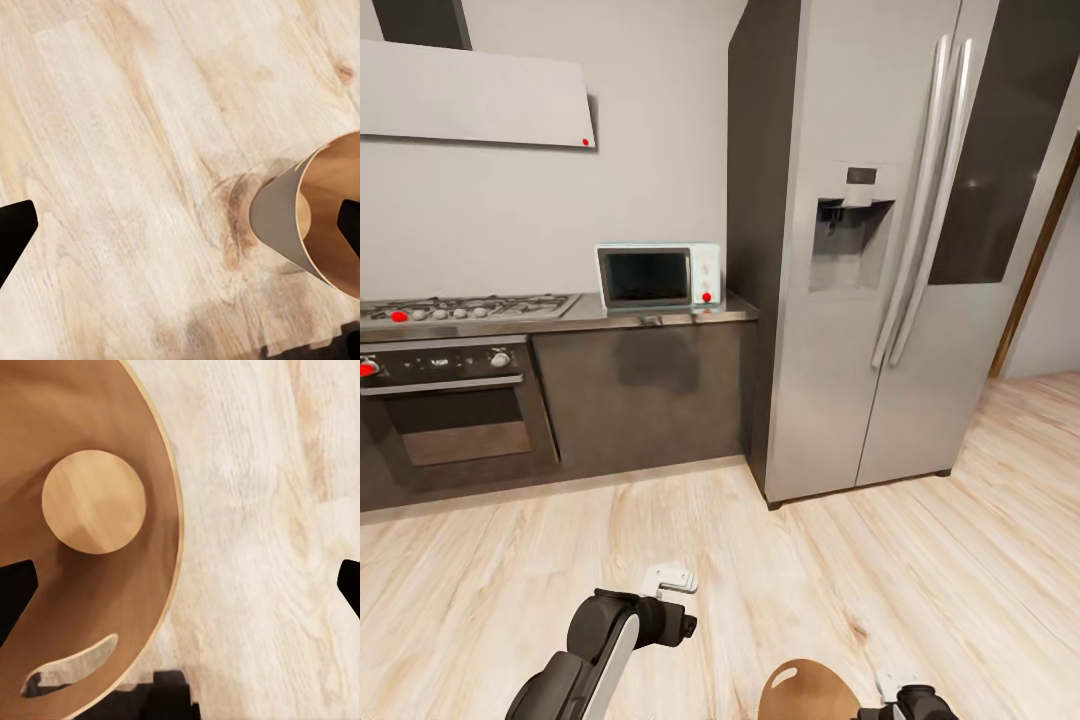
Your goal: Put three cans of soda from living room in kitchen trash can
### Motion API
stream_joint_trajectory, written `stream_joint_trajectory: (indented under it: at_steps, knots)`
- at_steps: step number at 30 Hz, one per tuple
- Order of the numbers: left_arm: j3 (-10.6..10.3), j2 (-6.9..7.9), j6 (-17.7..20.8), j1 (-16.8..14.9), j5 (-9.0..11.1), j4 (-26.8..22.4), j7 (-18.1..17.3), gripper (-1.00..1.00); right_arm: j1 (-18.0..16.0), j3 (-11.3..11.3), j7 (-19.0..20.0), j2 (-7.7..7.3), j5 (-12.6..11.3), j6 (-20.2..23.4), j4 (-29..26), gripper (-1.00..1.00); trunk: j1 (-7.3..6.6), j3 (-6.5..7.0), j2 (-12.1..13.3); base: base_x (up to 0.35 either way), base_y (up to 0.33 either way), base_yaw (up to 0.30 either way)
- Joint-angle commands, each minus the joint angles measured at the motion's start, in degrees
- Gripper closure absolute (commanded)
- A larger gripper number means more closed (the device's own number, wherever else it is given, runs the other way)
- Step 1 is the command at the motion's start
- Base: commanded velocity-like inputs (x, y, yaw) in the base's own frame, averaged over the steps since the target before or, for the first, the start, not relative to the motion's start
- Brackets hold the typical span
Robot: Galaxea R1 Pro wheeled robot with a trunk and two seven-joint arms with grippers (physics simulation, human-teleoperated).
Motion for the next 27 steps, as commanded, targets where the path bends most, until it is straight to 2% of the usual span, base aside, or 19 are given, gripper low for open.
stream_joint_trajectory:
  at_steps: [1, 14, 20, 27]
  knots:
    - [0.0, 0.0, 0.0, 0.0, 0.0, 0.0, 0.0, -1.0, 0.0, 0.0, 0.0, -0.04, 0.0, 0.0, 0.0, -1.0, 0.0, 0.0, 0.0, 0.0, 0.0, 0.0]
    - [0.0, 0.0, -0.1, 0.0, 0.0, 0.0, 0.0, -1.0, 0.0, -0.1, 0.0, -0.57, 0.0, 0.0, 0.1, -1.0, 2.86, -2.33, -5.2, 0.0, 0.0, 0.0]
    - [-0.1, 0.0, -0.1, 0.0, 0.0, 0.0, 0.0, -1.0, 0.0, -0.1, 0.0, -0.57, 0.0, 0.0, 0.1, -1.0, 2.86, -2.33, -5.2, 0.0, 0.0, 0.0]
    - [-0.1, 0.0, -0.1, 0.0, 0.0, 0.0, 0.0, -1.0, 0.0, -0.1, 0.0, -0.4, 0.0, 0.0, 0.1, -1.0, 4.39, -3.59, -8.0, 0.0, 0.0, 0.0]
